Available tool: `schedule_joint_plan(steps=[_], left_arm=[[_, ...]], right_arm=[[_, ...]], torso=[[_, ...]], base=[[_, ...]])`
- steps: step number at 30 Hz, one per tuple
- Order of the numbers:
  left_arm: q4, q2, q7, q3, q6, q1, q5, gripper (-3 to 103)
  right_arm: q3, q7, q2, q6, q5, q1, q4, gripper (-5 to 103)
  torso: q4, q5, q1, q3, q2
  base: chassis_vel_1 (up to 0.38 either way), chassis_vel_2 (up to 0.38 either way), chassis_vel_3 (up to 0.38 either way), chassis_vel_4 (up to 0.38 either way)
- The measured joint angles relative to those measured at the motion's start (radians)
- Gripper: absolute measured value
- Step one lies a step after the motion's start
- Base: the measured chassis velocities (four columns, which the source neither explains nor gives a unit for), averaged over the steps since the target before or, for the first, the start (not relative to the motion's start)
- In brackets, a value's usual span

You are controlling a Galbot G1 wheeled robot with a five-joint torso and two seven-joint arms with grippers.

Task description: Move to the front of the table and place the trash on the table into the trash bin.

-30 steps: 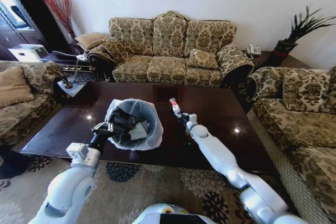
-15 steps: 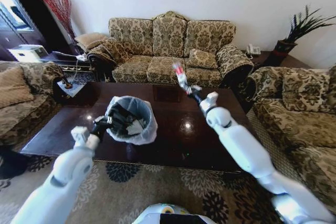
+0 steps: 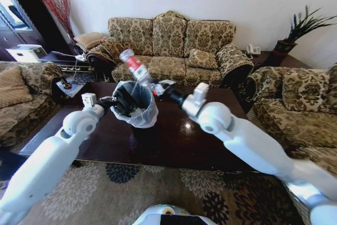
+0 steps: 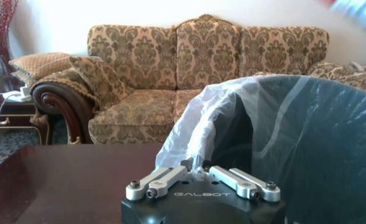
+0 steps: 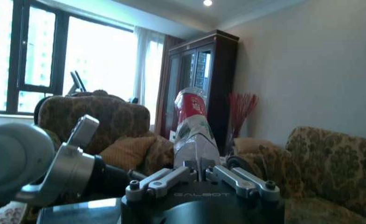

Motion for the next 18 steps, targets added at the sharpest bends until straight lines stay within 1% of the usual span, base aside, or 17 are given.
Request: schedule_joint_plan(steps=[1, 2, 4, 5, 6, 8, 9, 10, 11, 14, 15, 16, 17, 18], left_arm=[[-0.001, 0.004, 0.0, 0.0, 0.004, 0.001, -0.001, 1], [-0.001, 0.004, 0.0, 0.0, 0.004, 0.001, -0.001, 1], [-0.001, 0.006, 0.0, -0.007, 0.006, 0.01, 0.0, 1], [-0.002, 0.005, 0.001, -0.01, 0.006, 0.012, 0.002, 1], [-0.002, 0.005, 0.001, -0.01, 0.006, 0.012, 0.002, 1], [-0.008, 0.002, 0.007, -0.021, 0.004, 0.019, 0.012, 1], [-0.01, 0.002, 0.01, -0.023, 0.003, 0.021, 0.014, 1], [-0.011, 0.002, 0.013, -0.026, 0.002, 0.023, 0.016, 1], [-0.011, 0.002, 0.013, -0.026, 0.002, 0.023, 0.016, 1], [-0.015, 0.002, 0.016, -0.034, -0.002, 0.031, 0.026, 1], [-0.015, 0.002, 0.016, -0.034, -0.002, 0.031, 0.026, 1], [-0.016, 0.001, 0.016, -0.038, -0.002, 0.035, 0.028, 1], [-0.018, 0.001, 0.016, -0.045, -0.002, 0.041, 0.029, 1], [-0.023, -0.001, 0.016, -0.056, -0.002, 0.052, 0.034, 1]], right_arm=[[-0.038, 0.027, 0.001, -0.009, -0.009, 0.014, 0.004, -3], [-0.038, 0.027, 0.001, -0.009, -0.009, 0.014, 0.004, -3], [-0.081, 0.06, 0.003, -0.021, -0.029, 0.032, 0.009, 6], [-0.089, 0.061, 0.005, -0.022, -0.043, 0.035, 0.006, 12], [-0.089, 0.061, 0.005, -0.022, -0.043, 0.035, 0.006, 12], [-0.103, 0.064, 0.016, -0.014, -0.117, 0.039, -0.016, 24], [-0.103, 0.065, 0.02, -0.013, -0.133, 0.039, -0.021, 24], [-0.103, 0.067, 0.025, -0.012, -0.144, 0.039, -0.026, 28], [-0.103, 0.067, 0.025, -0.012, -0.144, 0.039, -0.026, 28], [-0.091, 0.076, 0.035, -0.002, -0.154, 0.039, -0.044, 45], [-0.091, 0.076, 0.035, -0.002, -0.154, 0.039, -0.044, 45], [-0.079, 0.08, 0.037, 0.0, -0.154, 0.038, -0.048, 51], [-0.058, 0.09, 0.038, 0.001, -0.154, 0.035, -0.053, 51], [-0.025, 0.099, 0.033, 0.0, -0.153, 0.029, -0.058, 56]], torso=[[-0.0008, 0.0, 0.0, 0.0, 0.0], [-0.0008, 0.0, 0.0, 0.0, 0.0], [-0.0011, 0.0, 0.0, 0.0, 0.0], [-0.0011, 0.0001, 0.0, 0.0, 0.0], [-0.0011, 0.0001, 0.0, 0.0, 0.0], [-0.0009, 0.0002, 0.0, 0.0, 0.0], [-0.0008, 0.0001, 0.0, 0.0, 0.0], [-0.0007, 0.0, 0.0, 0.0, 0.0], [-0.0007, 0.0, 0.0, 0.0, 0.0], [-0.0009, 0.0002, 0.0, 0.0, 0.0], [-0.0009, 0.0002, 0.0, 0.0, 0.0], [-0.0009, 0.0001, 0.0, 0.0, 0.0], [-0.0009, 0.0003, 0.0, 0.0, 0.0], [-0.0006, 0.0002, 0.0, 0.0, 0.0]], base=[[0.0, 0.0, 0.0, 0.0], [0.0, 0.0, 0.0, 0.0], [0.0, 0.0, 0.0, 0.0], [0.0, 0.0, 0.0, 0.0], [0.0, 0.0, 0.0, 0.0], [0.0, 0.0, 0.0, 0.0], [0.0, 0.0, 0.0, 0.0], [0.0, 0.0, 0.0, 0.0], [0.0, 0.0, 0.0, 0.0], [0.0, 0.0, 0.0, 0.0], [0.0, 0.0, 0.0, 0.0], [0.0, 0.0, 0.0, 0.0], [0.0, 0.0, 0.0, 0.0], [0.0, 0.0, 0.0, 0.0]])
